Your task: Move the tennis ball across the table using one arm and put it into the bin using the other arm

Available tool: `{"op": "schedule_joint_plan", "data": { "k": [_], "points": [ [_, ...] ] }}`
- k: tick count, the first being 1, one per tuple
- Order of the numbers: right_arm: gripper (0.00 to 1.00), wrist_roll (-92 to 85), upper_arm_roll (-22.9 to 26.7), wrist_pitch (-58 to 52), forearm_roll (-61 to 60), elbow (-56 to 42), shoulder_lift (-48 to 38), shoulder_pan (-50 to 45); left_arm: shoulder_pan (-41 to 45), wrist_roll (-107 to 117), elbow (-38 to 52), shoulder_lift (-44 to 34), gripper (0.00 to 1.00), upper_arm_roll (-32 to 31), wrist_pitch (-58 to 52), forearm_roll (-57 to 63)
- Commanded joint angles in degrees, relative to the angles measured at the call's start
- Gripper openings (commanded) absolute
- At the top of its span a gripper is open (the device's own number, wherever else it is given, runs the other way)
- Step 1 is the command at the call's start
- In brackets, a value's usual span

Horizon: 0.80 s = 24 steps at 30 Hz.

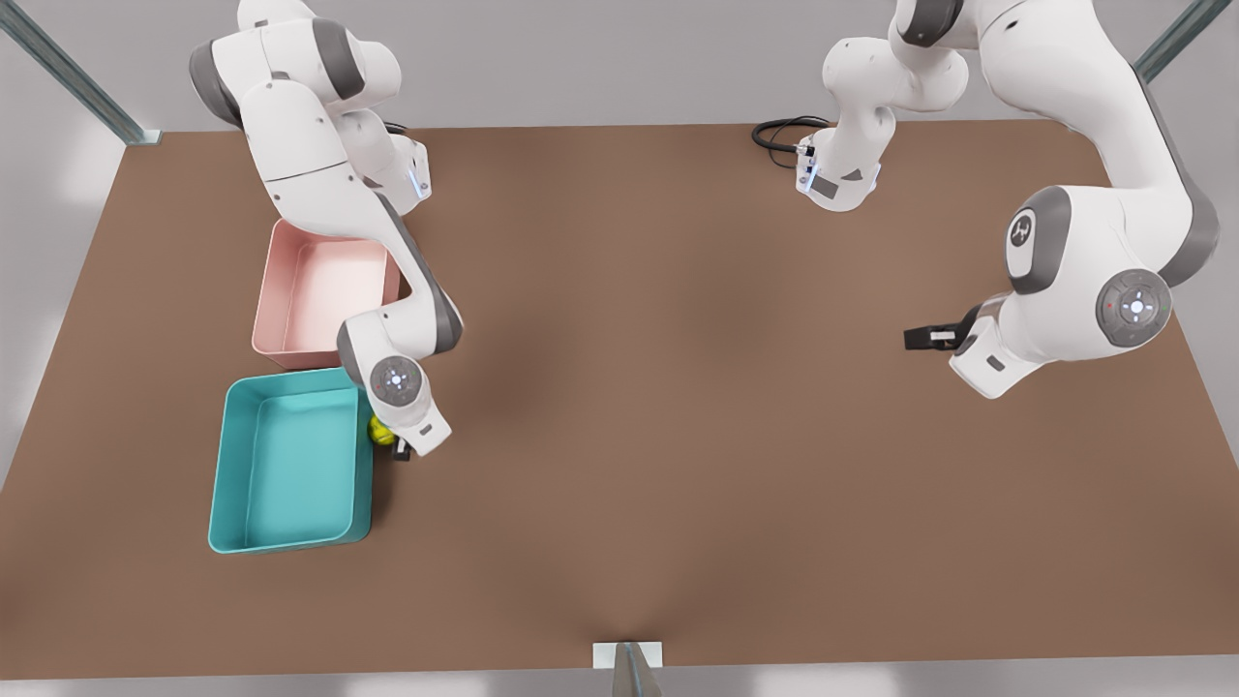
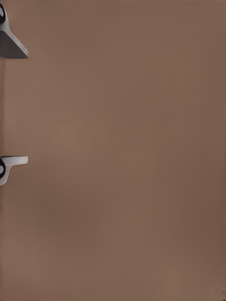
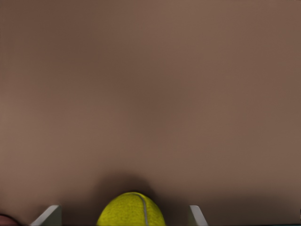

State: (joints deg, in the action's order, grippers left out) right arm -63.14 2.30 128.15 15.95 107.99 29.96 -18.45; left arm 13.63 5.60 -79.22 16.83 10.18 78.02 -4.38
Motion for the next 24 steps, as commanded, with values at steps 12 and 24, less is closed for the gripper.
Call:
{"op": "schedule_joint_plan", "data": {
  "k": [12,24],
  "points": [
    [1.0,-27.7,2.2,4.2,1.3,5.6,-1.1,-0.1,-0.1,4.2,0.6,1.1,1.0,-0.1,0.9,-0.1],
    [1.0,-27.1,2.2,3.6,1.2,7.2,-1.8,-0.1,-0.1,4.2,0.6,1.2,1.0,-0.1,0.9,-0.3]
  ]
}}
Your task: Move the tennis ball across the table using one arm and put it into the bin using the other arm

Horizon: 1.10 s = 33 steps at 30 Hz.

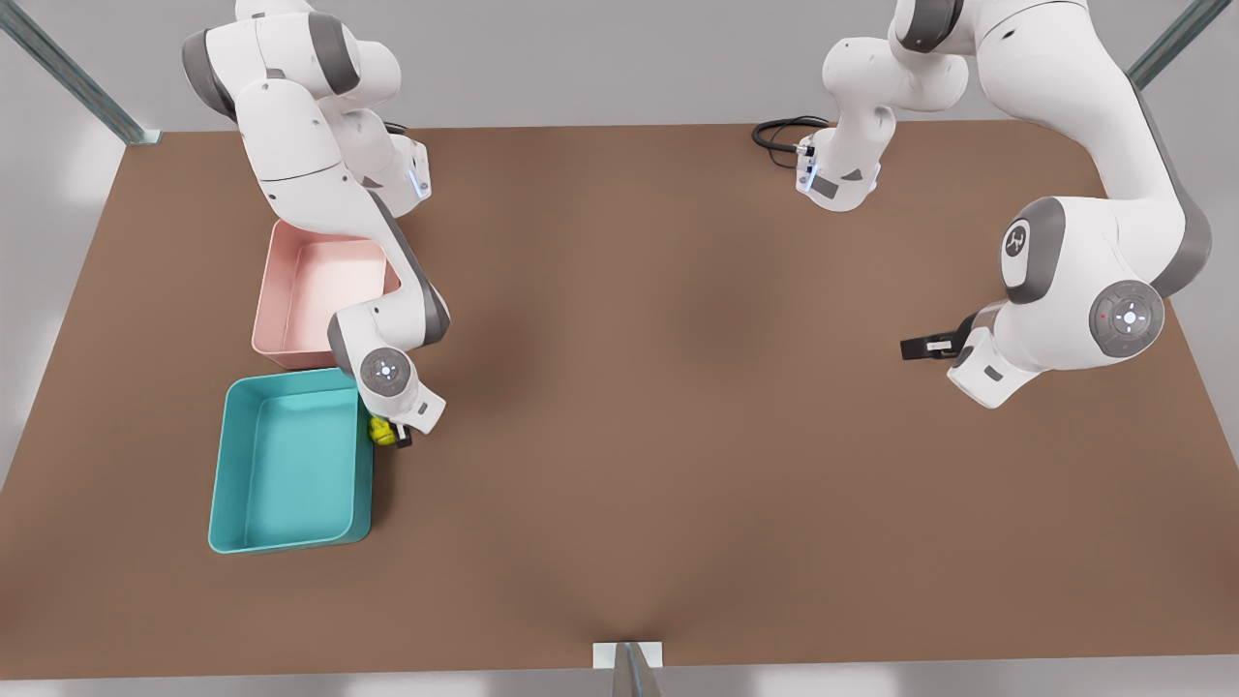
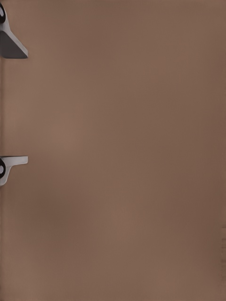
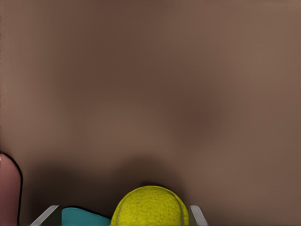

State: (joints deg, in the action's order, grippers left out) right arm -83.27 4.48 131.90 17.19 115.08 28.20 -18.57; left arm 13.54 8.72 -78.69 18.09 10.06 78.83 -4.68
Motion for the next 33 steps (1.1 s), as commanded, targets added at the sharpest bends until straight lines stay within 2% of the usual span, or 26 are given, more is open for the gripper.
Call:
{"op": "schedule_joint_plan", "data": {
  "k": [1,33],
  "points": [
    [1.0,-7.0,0.0,-0.2,0.0,0.2,0.0,0.0,0.0,1.1,0.0,-0.1,1.0,0.0,0.0,0.0],
    [1.0,-6.7,1.6,5.1,-0.2,-1.4,4.9,2.0,-2.7,-1.9,2.2,2.0,1.0,0.0,2.3,0.3]
  ]
}}
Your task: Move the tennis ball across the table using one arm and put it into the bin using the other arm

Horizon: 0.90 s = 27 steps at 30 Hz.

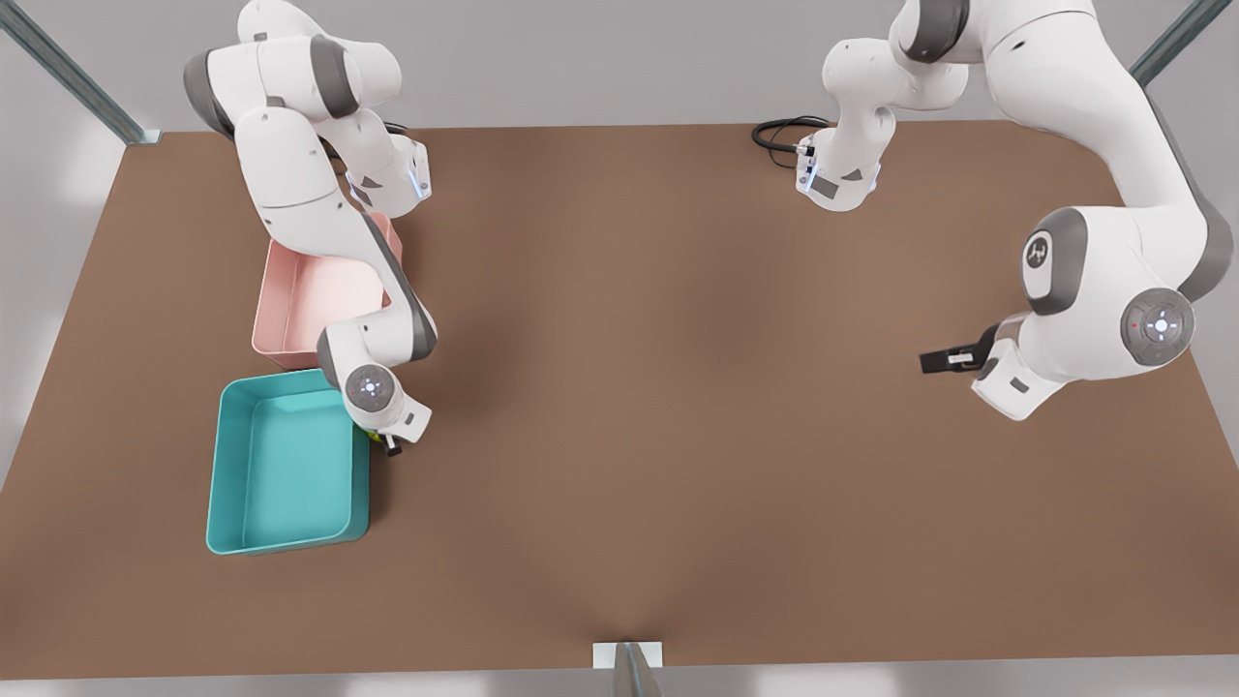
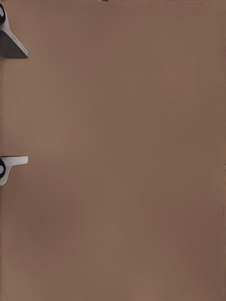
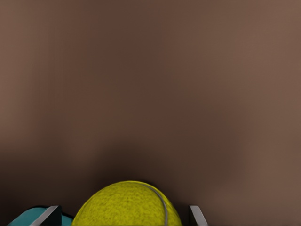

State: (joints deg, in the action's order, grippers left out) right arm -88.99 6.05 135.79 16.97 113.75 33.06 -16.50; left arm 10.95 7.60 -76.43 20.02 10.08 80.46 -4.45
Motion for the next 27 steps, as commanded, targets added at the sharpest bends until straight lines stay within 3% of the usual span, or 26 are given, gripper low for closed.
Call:
{"op": "schedule_joint_plan", "data": {
  "k": [1,2,3,4,9,17,23,26,27],
  "points": [
    [0.99,-0.9,0.0,1.2,0.0,0.0,0.1,0.0,-0.1,-0.7,0.0,0.0,1.0,0.0,0.9,0.1],
    [0.92,-0.7,0.0,1.2,0.0,0.0,0.1,0.0,-0.1,-0.7,0.0,0.4,1.0,0.0,1.0,0.1],
    [0.7,-0.8,0.0,1.2,0.0,0.0,0.1,0.0,-0.1,-0.6,0.0,0.4,1.0,0.0,1.0,0.1],
    [0.58,-0.7,0.0,1.2,0.0,0.0,0.0,0.0,-0.1,-0.4,-0.1,0.5,1.0,0.0,1.0,0.0],
    [0.52,1.1,0.0,0.9,-0.6,-0.1,-0.4,-0.1,-0.5,-0.7,-0.1,0.5,1.0,-0.1,0.9,0.1],
    [0.52,3.9,-0.6,0.3,-5.5,-3.8,-1.2,-2.6,-0.1,-0.7,-0.1,0.4,1.0,-0.7,0.8,0.1],
    [0.53,3.7,-0.5,-10.6,-6.3,-8.4,-8.2,-0.6,-0.1,-0.7,-0.2,0.5,1.0,-0.7,0.8,0.0],
    [0.54,1.4,1.0,-12.5,-6.3,-8.8,-9.8,2.4,-0.1,-0.7,-0.2,0.4,1.0,-0.7,0.7,0.0],
    [0.54,-0.2,3.8,-12.4,-6.4,-8.8,-9.8,2.5,-0.1,-0.7,-0.2,0.4,1.0,-0.7,0.7,0.0]
  ]
}}
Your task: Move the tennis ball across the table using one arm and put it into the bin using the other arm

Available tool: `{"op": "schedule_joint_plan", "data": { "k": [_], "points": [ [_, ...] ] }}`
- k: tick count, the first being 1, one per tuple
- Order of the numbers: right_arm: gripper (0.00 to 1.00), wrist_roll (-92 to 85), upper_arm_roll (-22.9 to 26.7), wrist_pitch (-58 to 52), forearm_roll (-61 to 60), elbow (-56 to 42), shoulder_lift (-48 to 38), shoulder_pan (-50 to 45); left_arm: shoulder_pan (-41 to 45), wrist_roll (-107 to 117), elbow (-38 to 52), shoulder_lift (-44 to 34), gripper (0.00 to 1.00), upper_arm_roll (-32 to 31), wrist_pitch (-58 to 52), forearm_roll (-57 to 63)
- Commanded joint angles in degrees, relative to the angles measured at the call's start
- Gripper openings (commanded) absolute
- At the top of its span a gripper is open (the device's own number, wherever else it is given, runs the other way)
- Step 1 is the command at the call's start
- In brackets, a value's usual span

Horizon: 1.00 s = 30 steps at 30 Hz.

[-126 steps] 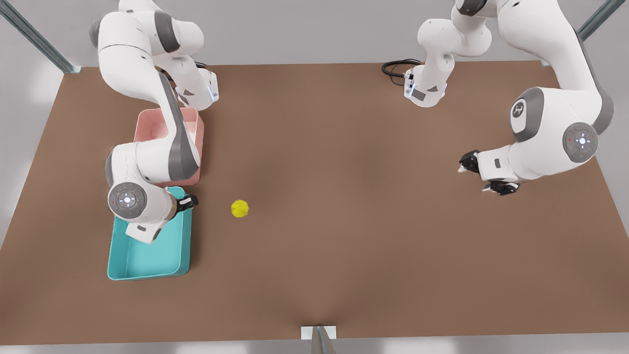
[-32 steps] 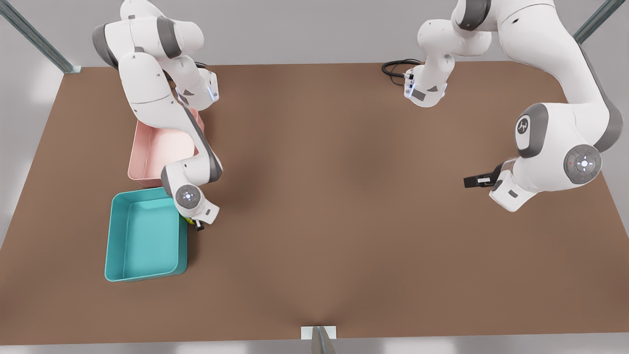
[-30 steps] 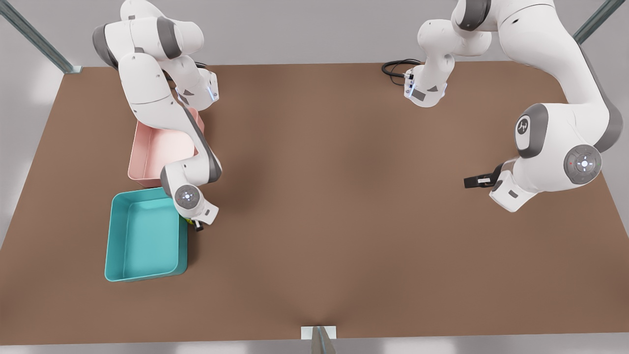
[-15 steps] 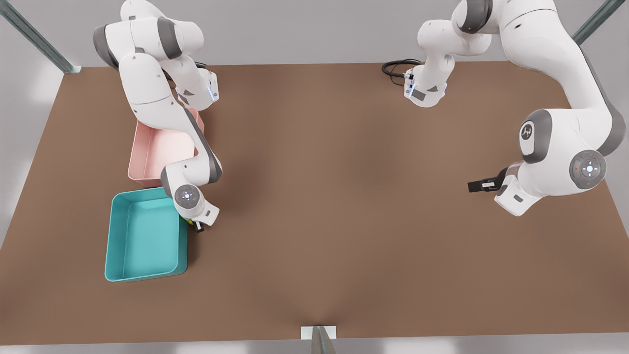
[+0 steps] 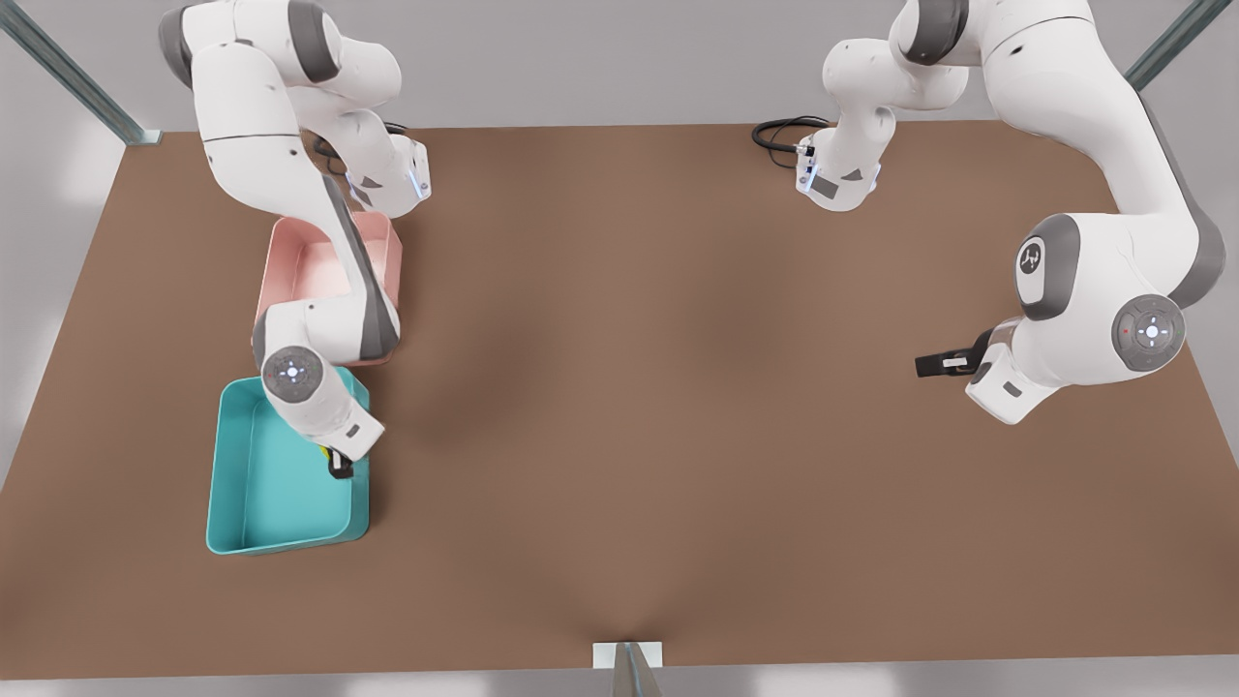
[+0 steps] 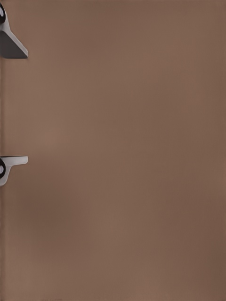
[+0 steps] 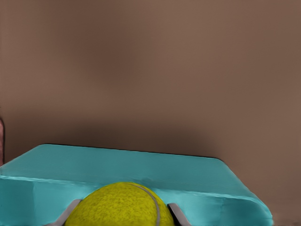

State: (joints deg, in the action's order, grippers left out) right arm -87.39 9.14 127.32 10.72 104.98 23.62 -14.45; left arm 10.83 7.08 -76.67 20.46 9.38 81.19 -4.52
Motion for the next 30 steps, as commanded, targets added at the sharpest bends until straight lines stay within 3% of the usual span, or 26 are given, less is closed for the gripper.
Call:
{"op": "schedule_joint_plan", "data": {
  "k": [1,3,4,5,8,10,12,15,17,20,24,30],
  "points": [
    [0.54,-1.8,3.5,-3.3,-0.2,0.0,-0.3,0.6,0.0,-0.2,0.0,-0.1,1.0,0.0,-0.1,0.0],
    [0.54,-1.9,5.7,-2.2,-0.2,0.0,0.6,0.6,0.0,-0.2,0.0,-0.1,1.0,0.0,-0.1,0.0],
    [0.95,-1.9,5.7,-1.8,-0.1,0.0,1.3,0.6,0.0,-0.2,0.0,-0.1,1.0,0.0,-0.1,-0.1],
    [1.0,-1.8,5.6,-1.5,0.0,0.0,1.3,0.6,0.0,-0.2,0.0,-0.1,1.0,0.0,-0.1,0.0],
    [1.0,-1.5,5.5,-1.5,-1.9,0.5,1.4,0.6,0.0,-0.2,0.0,-0.1,1.0,0.0,-0.1,0.1],
    [1.0,7.5,5.6,-2.1,-11.0,1.1,2.0,0.6,0.0,-0.2,0.0,-0.1,1.0,0.0,-0.1,0.2],
    [1.0,32.3,3.7,-4.4,-11.8,-0.7,2.0,0.5,0.0,-0.2,0.0,-0.1,1.0,0.0,-0.1,0.2],
    [1.0,74.2,-0.1,-27.5,-11.0,-11.3,-0.6,0.1,0.0,-0.2,0.1,-0.2,1.0,0.0,-0.1,0.3],
    [1.0,97.6,-0.3,-34.5,-9.8,-15.4,-1.1,-1.3,0.1,-0.2,0.1,-0.2,1.0,-0.1,-0.2,0.2],
    [1.0,96.5,-3.8,-36.0,-6.6,-21.1,-6.0,-2.2,0.1,-0.2,0.1,-0.2,1.0,-0.1,-0.2,0.2],
    [1.0,96.5,-4.2,-37.3,-7.6,-13.7,-19.4,0.9,0.1,-0.2,0.0,-0.2,1.0,-0.1,-0.2,0.2],
    [1.0,96.4,-4.0,-38.6,-7.8,-13.7,-20.6,0.8,0.0,-0.3,0.0,-0.2,1.0,-0.1,-0.3,0.2]
  ]
}}
